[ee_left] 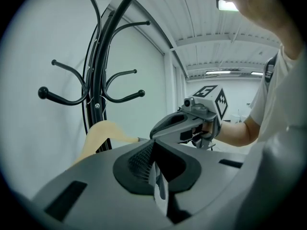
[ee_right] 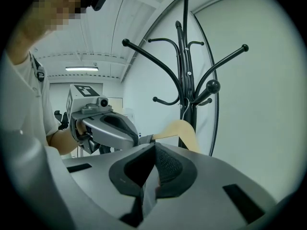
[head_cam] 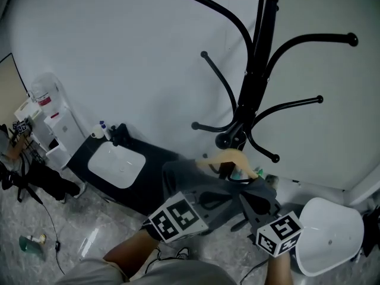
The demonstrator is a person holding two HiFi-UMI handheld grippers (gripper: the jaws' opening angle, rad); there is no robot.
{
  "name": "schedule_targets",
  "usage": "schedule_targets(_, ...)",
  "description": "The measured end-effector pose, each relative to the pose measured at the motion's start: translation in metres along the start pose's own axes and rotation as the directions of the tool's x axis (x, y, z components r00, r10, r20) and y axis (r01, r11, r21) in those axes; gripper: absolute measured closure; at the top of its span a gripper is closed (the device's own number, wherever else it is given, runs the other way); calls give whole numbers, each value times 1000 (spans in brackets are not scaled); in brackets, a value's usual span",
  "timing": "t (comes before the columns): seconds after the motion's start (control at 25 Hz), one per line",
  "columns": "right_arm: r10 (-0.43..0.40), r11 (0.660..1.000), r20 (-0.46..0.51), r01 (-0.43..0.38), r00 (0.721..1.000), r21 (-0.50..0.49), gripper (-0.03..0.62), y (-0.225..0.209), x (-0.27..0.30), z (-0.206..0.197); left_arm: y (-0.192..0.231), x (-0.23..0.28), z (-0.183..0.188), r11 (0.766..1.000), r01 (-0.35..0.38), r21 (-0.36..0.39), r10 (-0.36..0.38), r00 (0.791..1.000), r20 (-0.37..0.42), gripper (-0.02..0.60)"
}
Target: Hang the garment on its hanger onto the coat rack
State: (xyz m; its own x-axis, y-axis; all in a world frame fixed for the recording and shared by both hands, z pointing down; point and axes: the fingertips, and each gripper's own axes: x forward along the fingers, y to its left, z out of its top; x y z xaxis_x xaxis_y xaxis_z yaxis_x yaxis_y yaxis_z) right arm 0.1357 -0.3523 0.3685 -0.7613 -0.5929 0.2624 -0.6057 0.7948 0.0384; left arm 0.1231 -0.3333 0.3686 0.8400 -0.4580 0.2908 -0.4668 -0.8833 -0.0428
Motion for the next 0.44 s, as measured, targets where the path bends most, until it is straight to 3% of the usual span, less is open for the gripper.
schedule_targets(0.44,0,1000,0,0,1000,3,580,-10,10,3,16,4,1,1000,9,9,-9,1000,-7,577)
